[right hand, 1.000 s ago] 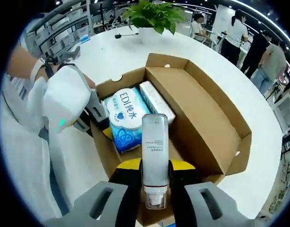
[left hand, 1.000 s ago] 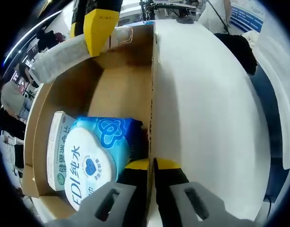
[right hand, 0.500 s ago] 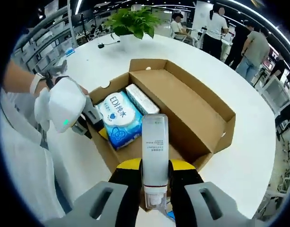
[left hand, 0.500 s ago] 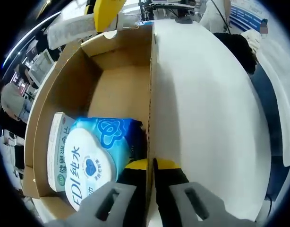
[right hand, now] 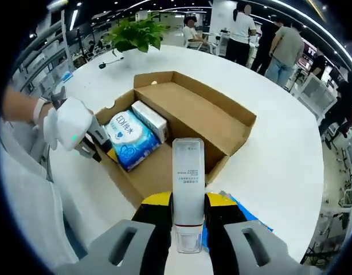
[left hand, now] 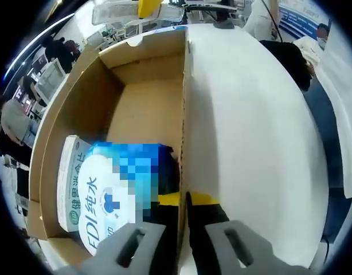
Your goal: Operate the shoe box by opening the lid, removing the specified soft item, and placing it in the target area until the item is outside and the box remains undamaged.
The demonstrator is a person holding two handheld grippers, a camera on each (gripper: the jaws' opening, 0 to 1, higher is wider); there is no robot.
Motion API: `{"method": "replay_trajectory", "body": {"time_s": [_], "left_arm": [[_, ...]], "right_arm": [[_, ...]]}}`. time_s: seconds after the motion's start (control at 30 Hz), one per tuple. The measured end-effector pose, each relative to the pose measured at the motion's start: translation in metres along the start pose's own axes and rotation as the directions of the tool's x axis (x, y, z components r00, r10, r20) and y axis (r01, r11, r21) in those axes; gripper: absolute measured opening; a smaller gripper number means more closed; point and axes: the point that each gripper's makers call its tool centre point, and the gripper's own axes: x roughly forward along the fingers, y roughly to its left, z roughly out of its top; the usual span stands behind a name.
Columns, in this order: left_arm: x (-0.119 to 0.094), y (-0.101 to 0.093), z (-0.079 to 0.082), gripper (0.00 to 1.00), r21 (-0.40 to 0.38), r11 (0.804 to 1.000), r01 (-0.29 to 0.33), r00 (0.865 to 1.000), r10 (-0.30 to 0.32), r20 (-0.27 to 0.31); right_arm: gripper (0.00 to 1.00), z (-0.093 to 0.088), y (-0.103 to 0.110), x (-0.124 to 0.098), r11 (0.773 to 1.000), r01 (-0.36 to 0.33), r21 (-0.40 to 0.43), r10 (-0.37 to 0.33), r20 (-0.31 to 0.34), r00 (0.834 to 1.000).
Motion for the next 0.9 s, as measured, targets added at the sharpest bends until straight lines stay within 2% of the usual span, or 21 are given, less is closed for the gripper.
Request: {"method": "replay_trajectory", "body": {"time_s": [0.23,0.4,0.53,0.7,0.9], "left_arm": [[0.0,0.0,-0.001,0.01,0.001,1.0,0.003,1.0,-0.003,-0.001],[-0.001,0.0,-0.002,0.01,-0.001,1.0,0.002,1.0,-0.002,-0.001],[-0.002,0.0,-0.003,0.01,-0.006,1.0,0.005,1.0,-0.005,-0.003],[-0.002,0.001,-0.003,0.01,-0.015,1.0,0.009,1.0,-0.009,-0.005],[-0.002,0.001,-0.003,0.01,-0.019,1.0,0.008,1.0,-0.008,-0.006]], "right_arm": [[0.19,-0.022,-0.004,-0.009,0.998,0.028,0.055,-0.028,0.0,1.0],[0.19,-0.027,-0.009,-0.015,0.996,0.044,0.075,-0.045,0.001,0.999],[0.19,-0.038,-0.022,-0.021,0.981,0.085,0.177,-0.081,-0.029,0.996],[0.19,-0.047,-0.027,-0.019,0.979,0.087,0.183,-0.085,-0.019,0.996],[0.19,-0.057,-0.04,-0.019,0.967,0.111,0.23,-0.114,-0.002,0.993]]}}
